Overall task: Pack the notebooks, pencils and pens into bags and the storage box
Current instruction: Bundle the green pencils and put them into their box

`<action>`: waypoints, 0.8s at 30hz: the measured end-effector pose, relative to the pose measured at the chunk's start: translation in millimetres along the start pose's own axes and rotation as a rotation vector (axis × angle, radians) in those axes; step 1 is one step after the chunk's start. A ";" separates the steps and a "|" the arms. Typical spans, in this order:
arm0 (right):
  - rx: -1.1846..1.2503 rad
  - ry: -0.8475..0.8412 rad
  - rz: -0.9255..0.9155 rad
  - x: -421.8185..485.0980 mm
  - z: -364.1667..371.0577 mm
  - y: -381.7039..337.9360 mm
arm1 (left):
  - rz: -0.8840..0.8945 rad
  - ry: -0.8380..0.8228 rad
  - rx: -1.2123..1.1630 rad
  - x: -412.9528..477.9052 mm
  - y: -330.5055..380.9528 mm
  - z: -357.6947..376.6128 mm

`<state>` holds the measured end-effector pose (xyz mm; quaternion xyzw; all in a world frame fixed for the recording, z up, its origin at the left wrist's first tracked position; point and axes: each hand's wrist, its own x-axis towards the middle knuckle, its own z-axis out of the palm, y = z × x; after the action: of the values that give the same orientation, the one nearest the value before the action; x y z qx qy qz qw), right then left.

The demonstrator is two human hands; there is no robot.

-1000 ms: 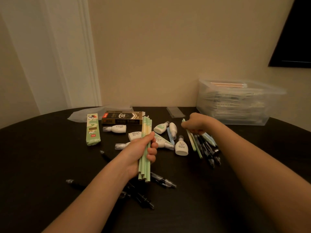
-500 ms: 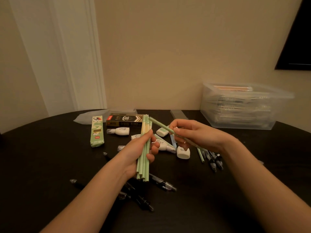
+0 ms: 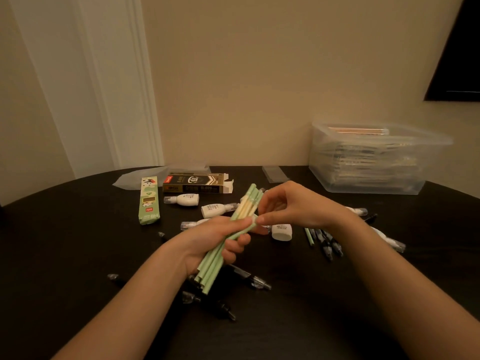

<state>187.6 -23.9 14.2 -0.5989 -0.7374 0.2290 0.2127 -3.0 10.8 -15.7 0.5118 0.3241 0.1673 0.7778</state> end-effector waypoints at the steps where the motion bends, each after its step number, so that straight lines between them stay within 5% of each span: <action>1: -0.069 0.056 0.007 1.7 1.0 2.1 | 0.016 -0.019 0.000 1.0 -0.4 0.1; 5: -0.004 0.408 0.045 6.6 0.9 19.6 | 0.053 0.021 -0.042 4.7 0.6 -0.3; 8: 0.011 0.590 0.236 11.1 -1.9 42.5 | 0.033 0.088 -0.156 6.7 0.1 -0.4; 14: -0.410 0.262 0.639 25.1 6.1 61.3 | 0.010 0.119 -0.291 12.4 -1.2 -2.7; 24: -0.703 0.154 0.744 39.9 14.2 39.8 | 0.048 0.215 -0.304 11.9 0.4 3.3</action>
<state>202.9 21.0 -19.2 -0.8709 -0.4893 -0.0171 -0.0433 8.0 15.7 -18.4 0.3752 0.3643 0.2866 0.8027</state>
